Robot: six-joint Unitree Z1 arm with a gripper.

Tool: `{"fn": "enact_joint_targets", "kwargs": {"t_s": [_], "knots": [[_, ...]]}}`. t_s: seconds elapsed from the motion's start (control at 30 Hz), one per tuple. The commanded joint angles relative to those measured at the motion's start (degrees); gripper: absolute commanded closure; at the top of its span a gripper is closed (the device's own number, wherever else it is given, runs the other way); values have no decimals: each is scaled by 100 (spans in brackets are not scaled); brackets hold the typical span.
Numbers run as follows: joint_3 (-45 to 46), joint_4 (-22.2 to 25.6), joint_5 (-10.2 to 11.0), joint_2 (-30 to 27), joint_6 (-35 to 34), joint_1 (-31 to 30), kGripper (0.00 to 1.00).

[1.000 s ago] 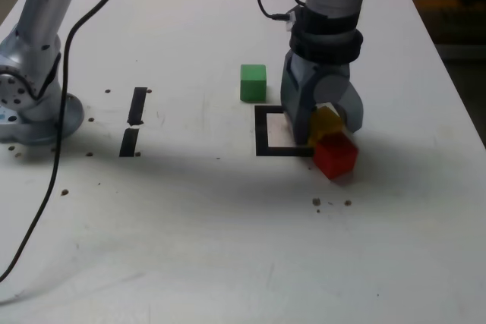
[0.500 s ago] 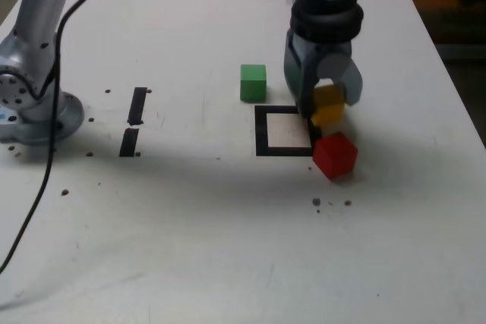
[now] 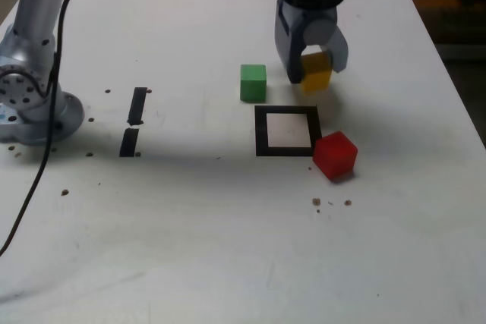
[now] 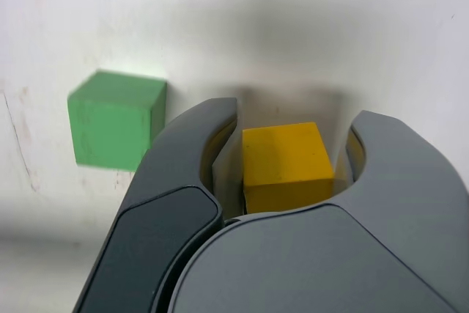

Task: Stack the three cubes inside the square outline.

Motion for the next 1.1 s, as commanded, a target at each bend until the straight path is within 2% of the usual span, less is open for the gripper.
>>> {"fn": "enact_joint_targets", "kwargs": {"t_s": [0.0,0.23,0.5,0.63,0.87,0.97,1.07], "knots": [[-68,-20,-42,76,205,133,63],[-252,-55,-212,256,888,325,63],[-233,-140,-313,360,1009,335,59],[-177,-192,-355,378,1022,335,48],[-124,-213,-377,330,1124,298,15],[-113,-217,-322,266,1104,253,9],[-120,-199,-181,164,990,177,7]]}}
